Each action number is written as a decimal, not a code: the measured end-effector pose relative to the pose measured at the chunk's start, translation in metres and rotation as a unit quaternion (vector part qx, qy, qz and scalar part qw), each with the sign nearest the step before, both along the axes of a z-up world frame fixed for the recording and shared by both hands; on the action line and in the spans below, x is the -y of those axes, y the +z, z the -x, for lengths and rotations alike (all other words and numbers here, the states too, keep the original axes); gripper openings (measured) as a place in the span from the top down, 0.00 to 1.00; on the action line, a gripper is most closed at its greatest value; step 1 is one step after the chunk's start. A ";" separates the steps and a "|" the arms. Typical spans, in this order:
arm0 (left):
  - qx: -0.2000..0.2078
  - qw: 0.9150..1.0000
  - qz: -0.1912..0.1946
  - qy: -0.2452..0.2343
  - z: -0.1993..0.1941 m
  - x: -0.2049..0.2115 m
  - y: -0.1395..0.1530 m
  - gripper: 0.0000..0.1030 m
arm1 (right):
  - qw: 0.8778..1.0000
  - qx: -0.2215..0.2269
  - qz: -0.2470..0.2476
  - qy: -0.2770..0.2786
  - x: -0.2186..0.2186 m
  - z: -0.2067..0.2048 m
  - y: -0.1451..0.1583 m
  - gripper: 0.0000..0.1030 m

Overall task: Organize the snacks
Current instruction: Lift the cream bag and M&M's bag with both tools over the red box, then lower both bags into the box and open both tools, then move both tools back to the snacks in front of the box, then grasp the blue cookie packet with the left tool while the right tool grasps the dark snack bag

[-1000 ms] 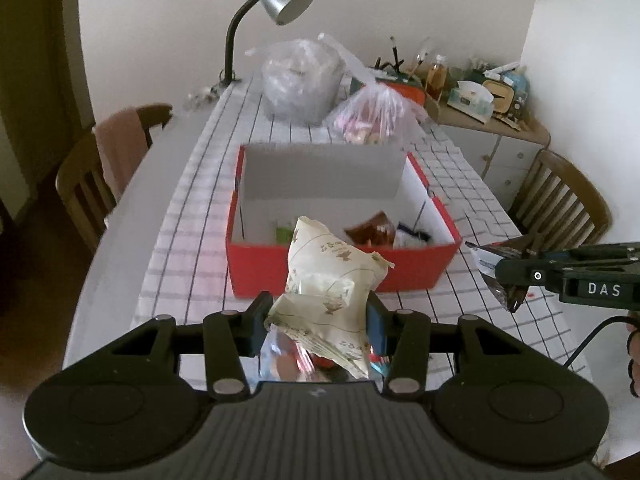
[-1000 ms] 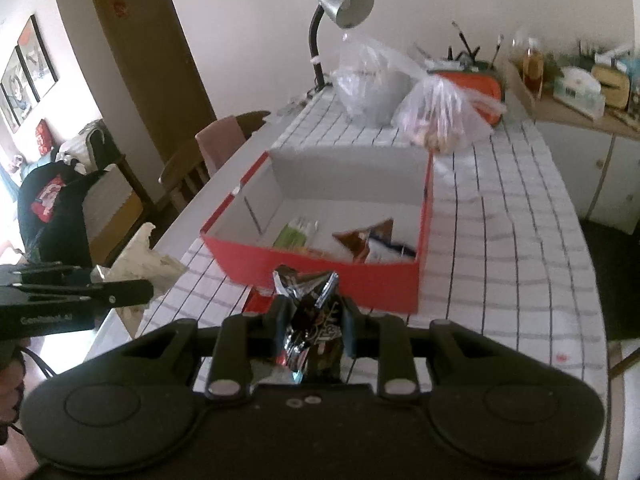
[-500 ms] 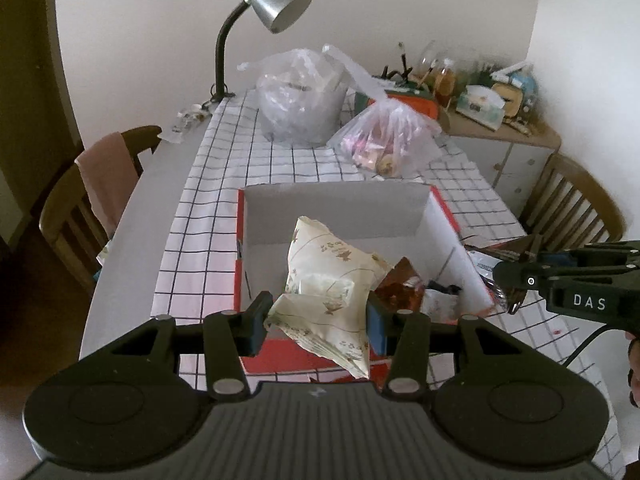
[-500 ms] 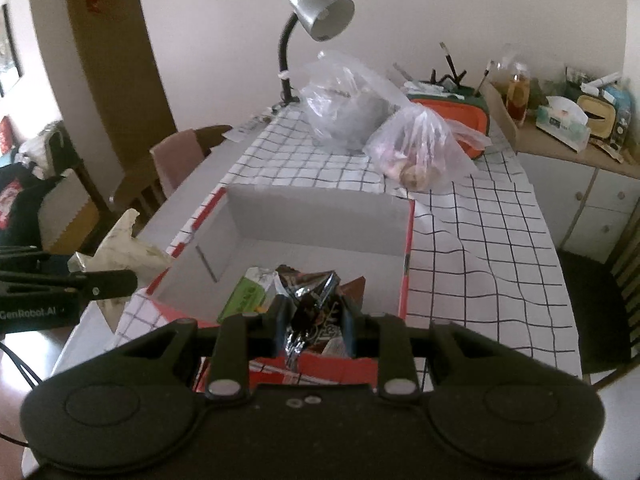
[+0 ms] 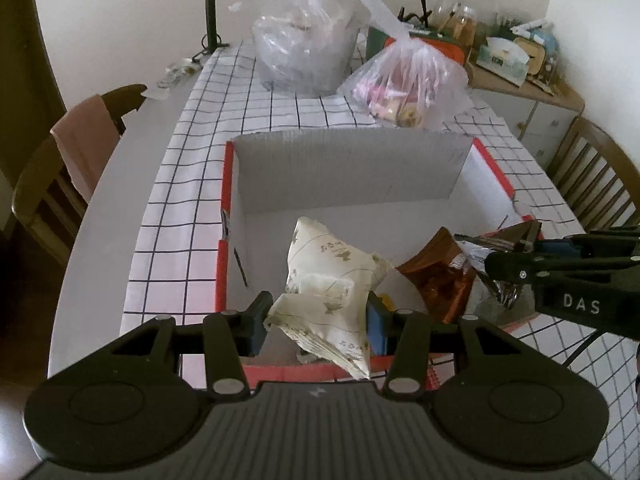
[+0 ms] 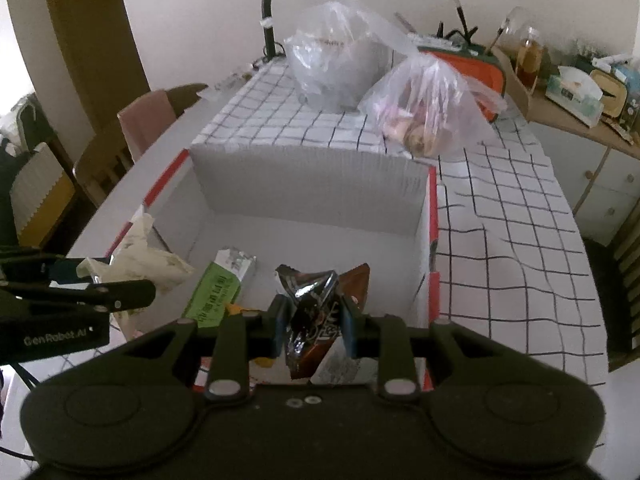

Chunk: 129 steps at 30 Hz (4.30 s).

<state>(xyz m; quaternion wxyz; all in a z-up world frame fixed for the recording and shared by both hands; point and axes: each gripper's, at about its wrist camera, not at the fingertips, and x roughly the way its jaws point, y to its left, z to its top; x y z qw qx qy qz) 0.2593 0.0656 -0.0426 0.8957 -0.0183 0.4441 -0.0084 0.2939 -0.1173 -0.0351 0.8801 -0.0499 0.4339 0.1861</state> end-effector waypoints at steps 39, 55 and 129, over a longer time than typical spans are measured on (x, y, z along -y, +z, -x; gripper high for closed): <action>0.033 0.999 0.018 0.015 0.033 0.007 0.031 0.36 | 0.998 0.002 -0.058 0.015 0.026 0.034 0.020 0.27; 0.078 0.997 0.023 0.003 0.092 0.023 0.069 0.21 | 0.992 0.032 -0.107 0.053 0.044 0.079 0.052 0.03; -0.096 0.993 -0.028 -0.058 0.096 0.016 -0.098 0.39 | 0.990 -0.064 0.070 0.107 -0.002 0.100 -0.099 0.49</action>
